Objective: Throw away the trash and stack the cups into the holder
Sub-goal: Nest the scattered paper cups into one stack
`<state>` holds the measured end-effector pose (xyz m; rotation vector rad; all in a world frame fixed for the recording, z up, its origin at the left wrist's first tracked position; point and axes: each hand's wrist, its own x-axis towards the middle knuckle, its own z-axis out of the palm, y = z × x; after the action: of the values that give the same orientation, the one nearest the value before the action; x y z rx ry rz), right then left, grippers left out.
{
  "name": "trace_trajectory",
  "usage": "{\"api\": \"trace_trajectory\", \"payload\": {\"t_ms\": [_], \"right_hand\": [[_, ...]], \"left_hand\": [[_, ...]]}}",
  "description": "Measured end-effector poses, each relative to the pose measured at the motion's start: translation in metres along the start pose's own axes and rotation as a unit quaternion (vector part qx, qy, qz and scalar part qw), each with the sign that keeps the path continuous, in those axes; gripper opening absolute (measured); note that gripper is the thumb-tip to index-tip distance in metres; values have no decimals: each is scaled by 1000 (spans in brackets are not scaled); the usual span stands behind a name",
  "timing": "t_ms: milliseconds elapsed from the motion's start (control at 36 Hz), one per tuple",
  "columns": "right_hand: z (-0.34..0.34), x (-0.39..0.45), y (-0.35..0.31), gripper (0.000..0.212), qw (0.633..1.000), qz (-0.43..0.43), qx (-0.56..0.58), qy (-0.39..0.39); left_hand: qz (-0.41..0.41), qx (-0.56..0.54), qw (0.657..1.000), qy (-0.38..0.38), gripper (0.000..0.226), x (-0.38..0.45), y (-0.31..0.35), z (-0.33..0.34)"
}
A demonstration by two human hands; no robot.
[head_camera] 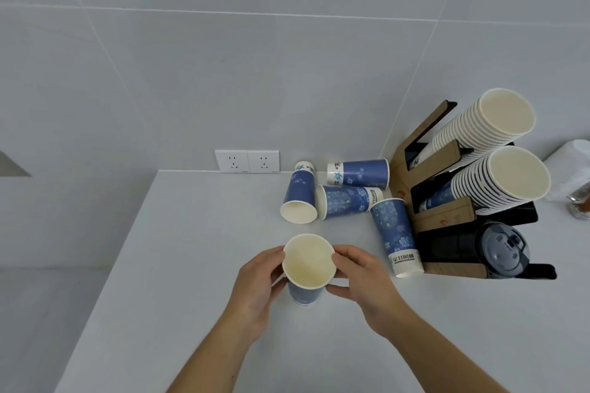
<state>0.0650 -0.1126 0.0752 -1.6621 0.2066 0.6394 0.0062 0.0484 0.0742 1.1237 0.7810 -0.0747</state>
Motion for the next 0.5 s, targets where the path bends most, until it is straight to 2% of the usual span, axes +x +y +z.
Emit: {"api": "trace_trajectory", "payload": {"t_ms": [500], "right_hand": [[-4,12,4,18,999,12,-33,-29]], "left_hand": [[2,24,1000,-7,24,13,-8,-10]]}}
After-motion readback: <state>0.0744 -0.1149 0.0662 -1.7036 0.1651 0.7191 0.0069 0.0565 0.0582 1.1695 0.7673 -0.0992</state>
